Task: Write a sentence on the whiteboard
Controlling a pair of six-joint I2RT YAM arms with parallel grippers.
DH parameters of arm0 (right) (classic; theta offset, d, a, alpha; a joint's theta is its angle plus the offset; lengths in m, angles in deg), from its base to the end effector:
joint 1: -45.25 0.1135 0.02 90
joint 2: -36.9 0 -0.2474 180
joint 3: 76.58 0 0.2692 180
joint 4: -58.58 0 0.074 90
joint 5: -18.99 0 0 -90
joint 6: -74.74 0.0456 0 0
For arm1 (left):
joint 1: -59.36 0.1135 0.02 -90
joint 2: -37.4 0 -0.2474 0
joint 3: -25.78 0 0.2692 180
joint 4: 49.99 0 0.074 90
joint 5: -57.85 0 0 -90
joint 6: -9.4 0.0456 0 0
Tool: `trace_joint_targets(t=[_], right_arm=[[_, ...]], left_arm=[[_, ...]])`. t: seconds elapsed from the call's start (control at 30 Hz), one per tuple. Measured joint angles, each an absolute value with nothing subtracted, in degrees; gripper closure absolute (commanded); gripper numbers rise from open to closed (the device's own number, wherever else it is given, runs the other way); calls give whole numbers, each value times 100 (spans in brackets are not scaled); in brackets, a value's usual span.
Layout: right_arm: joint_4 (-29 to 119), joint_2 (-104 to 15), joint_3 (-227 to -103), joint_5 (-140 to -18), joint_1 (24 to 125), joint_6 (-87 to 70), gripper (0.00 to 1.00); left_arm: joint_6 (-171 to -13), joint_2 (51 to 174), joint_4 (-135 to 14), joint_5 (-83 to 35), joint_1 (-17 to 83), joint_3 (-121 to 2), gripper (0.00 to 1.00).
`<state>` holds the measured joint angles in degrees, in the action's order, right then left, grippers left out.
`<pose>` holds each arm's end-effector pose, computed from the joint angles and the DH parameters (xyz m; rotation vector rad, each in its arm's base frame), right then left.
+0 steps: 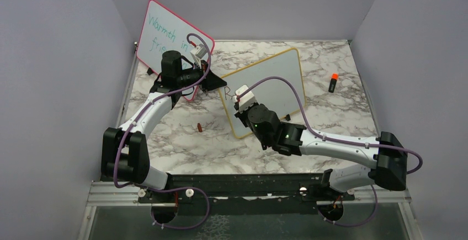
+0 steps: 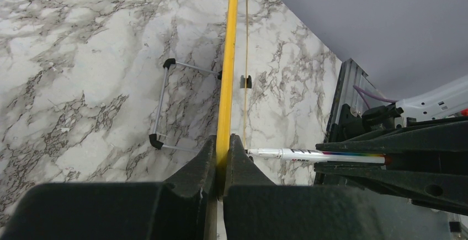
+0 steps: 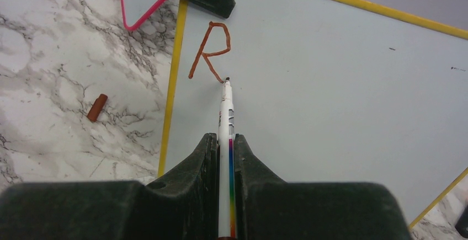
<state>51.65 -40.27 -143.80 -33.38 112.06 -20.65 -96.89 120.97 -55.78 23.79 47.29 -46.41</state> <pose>0.1577 0.2975 0.2762 -0.6740 1.6748 0.1501 0.3356 -0.1104 0.2768 0.6330 1.8094 -1.2415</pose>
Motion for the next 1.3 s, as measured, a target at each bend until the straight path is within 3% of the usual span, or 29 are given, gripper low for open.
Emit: trace_joint_targets(t=[1.3], right_arm=[[5679, -4142, -14380, -3286, 11092, -2236, 99]], left_arm=[[-9691, 12099, -5578, 2375, 4729, -4641, 100]])
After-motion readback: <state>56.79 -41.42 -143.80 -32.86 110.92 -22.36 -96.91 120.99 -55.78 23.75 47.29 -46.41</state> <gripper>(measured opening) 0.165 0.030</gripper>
